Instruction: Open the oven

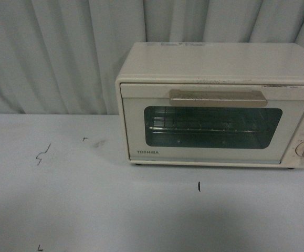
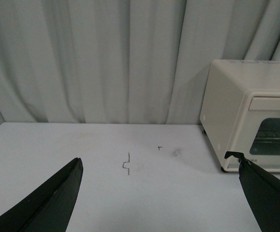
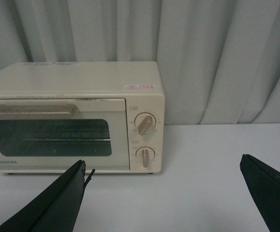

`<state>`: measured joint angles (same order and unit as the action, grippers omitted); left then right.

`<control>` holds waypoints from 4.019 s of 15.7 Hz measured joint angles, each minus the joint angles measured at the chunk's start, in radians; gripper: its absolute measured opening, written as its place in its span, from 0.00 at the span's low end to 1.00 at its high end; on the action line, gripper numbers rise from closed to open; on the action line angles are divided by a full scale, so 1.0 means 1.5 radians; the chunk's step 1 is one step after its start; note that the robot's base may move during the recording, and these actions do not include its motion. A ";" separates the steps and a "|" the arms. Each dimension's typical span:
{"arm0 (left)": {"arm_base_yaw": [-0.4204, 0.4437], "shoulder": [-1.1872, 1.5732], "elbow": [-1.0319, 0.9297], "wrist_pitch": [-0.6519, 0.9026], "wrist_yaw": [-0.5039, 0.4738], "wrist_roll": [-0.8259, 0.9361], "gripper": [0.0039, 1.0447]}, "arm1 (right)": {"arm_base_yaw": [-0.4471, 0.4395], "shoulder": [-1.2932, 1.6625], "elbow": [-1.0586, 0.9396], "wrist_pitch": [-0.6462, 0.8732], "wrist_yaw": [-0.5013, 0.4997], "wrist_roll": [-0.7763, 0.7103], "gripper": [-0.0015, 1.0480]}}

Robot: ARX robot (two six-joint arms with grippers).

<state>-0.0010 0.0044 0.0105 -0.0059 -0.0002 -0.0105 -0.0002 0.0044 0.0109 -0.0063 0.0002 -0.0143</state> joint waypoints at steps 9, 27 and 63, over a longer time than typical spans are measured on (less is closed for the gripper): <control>0.000 -0.001 0.000 0.002 0.000 0.000 0.94 | 0.000 0.000 0.000 0.002 0.000 0.000 0.94; -0.259 1.048 0.322 0.294 0.052 -0.622 0.94 | 0.000 -0.001 0.000 0.002 0.000 0.000 0.94; -0.389 1.346 0.364 0.562 0.075 -0.715 0.94 | 0.000 -0.001 0.000 0.002 0.000 0.000 0.94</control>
<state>-0.5842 2.0228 0.5568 0.8364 0.1116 -1.0832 -0.0002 0.0036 0.0109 -0.0036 -0.0002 -0.0143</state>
